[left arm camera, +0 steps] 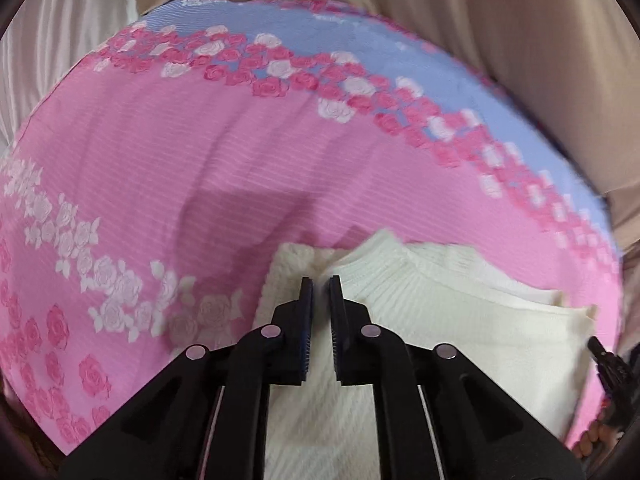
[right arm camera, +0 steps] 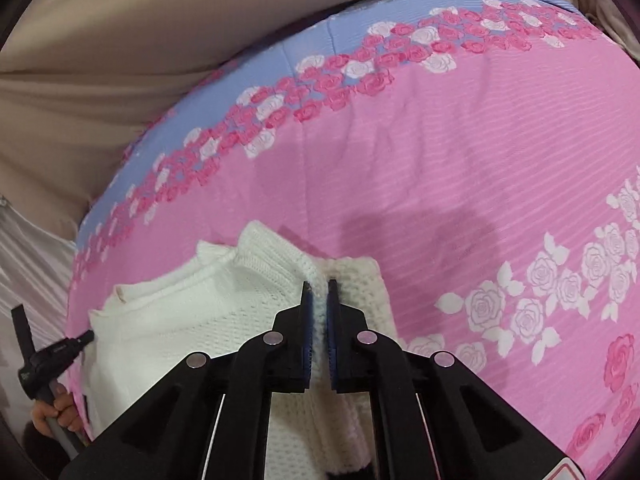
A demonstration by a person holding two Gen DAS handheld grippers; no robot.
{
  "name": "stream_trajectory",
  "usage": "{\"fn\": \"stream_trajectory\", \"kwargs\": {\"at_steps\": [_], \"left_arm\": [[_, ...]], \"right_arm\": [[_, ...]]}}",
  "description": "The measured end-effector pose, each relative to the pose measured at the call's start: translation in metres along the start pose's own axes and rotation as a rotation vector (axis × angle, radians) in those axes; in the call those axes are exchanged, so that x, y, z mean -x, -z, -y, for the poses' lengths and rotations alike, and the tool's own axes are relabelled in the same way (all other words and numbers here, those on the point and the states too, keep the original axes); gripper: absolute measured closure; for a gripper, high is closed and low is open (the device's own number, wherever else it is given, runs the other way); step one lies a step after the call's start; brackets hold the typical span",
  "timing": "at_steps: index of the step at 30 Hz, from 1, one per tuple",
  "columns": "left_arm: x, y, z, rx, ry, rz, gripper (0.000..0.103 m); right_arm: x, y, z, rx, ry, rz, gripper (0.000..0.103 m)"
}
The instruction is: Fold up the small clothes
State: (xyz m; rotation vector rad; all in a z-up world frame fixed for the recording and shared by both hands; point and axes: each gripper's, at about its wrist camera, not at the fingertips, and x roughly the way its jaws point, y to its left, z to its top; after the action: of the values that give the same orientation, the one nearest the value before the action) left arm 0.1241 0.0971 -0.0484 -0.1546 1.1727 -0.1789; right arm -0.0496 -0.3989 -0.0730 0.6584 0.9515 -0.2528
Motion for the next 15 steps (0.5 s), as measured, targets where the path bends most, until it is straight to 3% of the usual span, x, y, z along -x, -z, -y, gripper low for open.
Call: {"fn": "stream_trajectory", "kwargs": {"at_steps": [3,5,8,12,15], "left_arm": [[0.040,0.020,-0.019,0.046,0.028,0.067,0.052],[0.053,0.039,-0.027,0.045,0.040,0.070,0.050],[0.049,0.068,-0.038,0.087,0.014,0.008,0.050],[0.030,0.097,-0.050,0.179,0.008,-0.083,0.050],[0.026,0.109,-0.055,0.199,0.002,-0.088,0.045]], "right_arm": [[0.038,0.007,-0.012,0.018,0.054,0.091,0.083],[0.065,0.021,-0.029,0.092,0.067,0.128,0.083],[0.070,0.055,-0.080,0.250,-0.038,0.039,0.086],[0.024,0.111,-0.165,0.484,-0.120,-0.124,0.095],[-0.037,0.142,-0.195,0.611,-0.046,-0.252,0.096]]}}
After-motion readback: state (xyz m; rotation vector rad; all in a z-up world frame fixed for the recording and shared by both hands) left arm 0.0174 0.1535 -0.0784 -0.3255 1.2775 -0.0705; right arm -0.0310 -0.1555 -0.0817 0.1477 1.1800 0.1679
